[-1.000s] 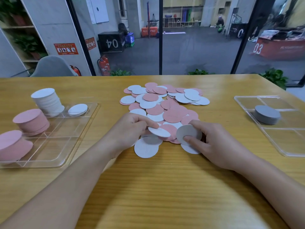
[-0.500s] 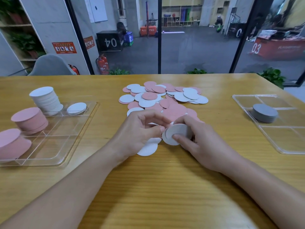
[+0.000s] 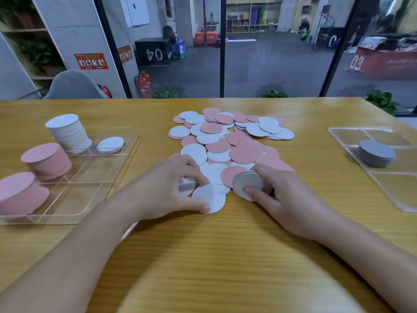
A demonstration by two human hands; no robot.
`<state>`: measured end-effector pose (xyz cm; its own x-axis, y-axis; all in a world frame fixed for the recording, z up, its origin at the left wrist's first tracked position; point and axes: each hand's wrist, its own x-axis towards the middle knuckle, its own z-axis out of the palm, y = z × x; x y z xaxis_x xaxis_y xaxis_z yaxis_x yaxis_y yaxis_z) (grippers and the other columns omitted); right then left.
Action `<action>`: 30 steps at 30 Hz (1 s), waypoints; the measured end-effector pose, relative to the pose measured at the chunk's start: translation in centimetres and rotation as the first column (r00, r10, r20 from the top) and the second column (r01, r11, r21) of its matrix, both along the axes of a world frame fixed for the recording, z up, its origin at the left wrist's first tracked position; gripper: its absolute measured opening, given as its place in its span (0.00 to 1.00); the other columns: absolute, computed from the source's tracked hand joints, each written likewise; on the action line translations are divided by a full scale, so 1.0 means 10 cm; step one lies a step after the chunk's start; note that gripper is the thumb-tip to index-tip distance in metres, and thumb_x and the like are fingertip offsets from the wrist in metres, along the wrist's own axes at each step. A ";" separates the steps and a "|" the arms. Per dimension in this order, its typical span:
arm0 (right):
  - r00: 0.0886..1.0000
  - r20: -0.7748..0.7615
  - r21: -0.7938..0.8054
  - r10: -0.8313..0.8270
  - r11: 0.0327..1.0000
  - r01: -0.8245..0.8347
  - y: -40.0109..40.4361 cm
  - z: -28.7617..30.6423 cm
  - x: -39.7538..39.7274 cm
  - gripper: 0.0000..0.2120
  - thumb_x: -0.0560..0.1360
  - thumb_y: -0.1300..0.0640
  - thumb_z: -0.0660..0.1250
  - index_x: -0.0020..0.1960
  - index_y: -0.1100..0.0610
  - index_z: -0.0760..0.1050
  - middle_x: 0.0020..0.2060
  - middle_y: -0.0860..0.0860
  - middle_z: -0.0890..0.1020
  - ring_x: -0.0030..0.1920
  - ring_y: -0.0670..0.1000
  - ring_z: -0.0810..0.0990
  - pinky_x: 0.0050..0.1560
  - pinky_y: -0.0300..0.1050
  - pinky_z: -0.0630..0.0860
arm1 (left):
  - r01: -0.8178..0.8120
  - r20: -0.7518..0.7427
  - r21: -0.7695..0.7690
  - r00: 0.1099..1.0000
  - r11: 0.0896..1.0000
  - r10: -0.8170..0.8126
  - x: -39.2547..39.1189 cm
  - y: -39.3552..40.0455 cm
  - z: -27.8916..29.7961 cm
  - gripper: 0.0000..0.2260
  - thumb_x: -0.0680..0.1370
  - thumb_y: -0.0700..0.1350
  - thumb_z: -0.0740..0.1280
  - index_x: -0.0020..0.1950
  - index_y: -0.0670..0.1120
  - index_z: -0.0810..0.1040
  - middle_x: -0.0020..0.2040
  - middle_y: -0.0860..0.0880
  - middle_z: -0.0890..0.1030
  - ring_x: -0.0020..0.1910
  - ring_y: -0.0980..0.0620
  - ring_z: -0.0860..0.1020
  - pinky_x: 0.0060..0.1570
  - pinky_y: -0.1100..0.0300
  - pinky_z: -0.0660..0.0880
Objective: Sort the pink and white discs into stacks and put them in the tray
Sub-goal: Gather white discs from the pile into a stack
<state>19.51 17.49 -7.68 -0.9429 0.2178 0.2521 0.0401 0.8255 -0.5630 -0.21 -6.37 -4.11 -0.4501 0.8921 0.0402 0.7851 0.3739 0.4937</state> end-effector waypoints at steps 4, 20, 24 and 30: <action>1.000 0.002 -0.010 0.007 1.000 -0.007 0.00 0.01 0.01 0.11 0.84 0.46 0.68 0.47 0.47 0.69 0.38 0.44 0.77 0.38 0.50 0.75 0.40 0.55 0.75 | 0.018 0.020 0.030 1.000 0.999 -0.019 0.02 0.03 -0.04 0.18 0.71 0.60 0.84 0.57 0.62 0.84 0.57 0.64 0.79 0.62 0.63 0.74 0.57 0.69 0.69; 0.998 -0.051 -0.075 0.021 0.997 -0.025 -0.02 0.02 0.07 0.05 0.85 0.46 0.68 0.54 0.44 0.73 0.39 0.46 0.78 0.38 0.52 0.75 0.41 0.57 0.77 | -0.111 0.283 0.344 0.959 0.932 0.010 0.08 0.13 -0.13 0.03 0.84 0.46 0.74 0.52 0.51 0.81 0.38 0.53 0.85 0.34 0.59 0.76 0.42 0.56 0.72; 0.998 -0.044 -0.086 0.039 0.995 -0.042 -0.06 0.01 0.06 0.07 0.85 0.47 0.67 0.60 0.42 0.70 0.42 0.44 0.80 0.40 0.51 0.77 0.43 0.55 0.78 | -0.005 0.317 0.365 0.941 0.931 -0.120 0.19 0.21 -0.18 0.03 0.86 0.41 0.71 0.55 0.50 0.83 0.44 0.51 0.87 0.42 0.51 0.83 0.44 0.57 0.75; 0.998 0.010 0.042 0.069 0.997 -0.069 -0.08 0.00 0.04 0.08 0.85 0.45 0.66 0.51 0.46 0.69 0.39 0.43 0.77 0.40 0.50 0.75 0.38 0.47 0.71 | -0.109 0.204 0.445 0.979 0.889 0.019 0.18 0.30 -0.27 0.09 0.86 0.40 0.70 0.55 0.52 0.88 0.49 0.56 0.87 0.49 0.54 0.85 0.47 0.59 0.79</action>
<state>19.88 16.70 -7.68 -0.9575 0.1412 0.2515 -0.0133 0.8495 -0.5275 1.62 -3.39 -6.84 -0.5451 0.7660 0.3406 0.6425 0.1206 0.7568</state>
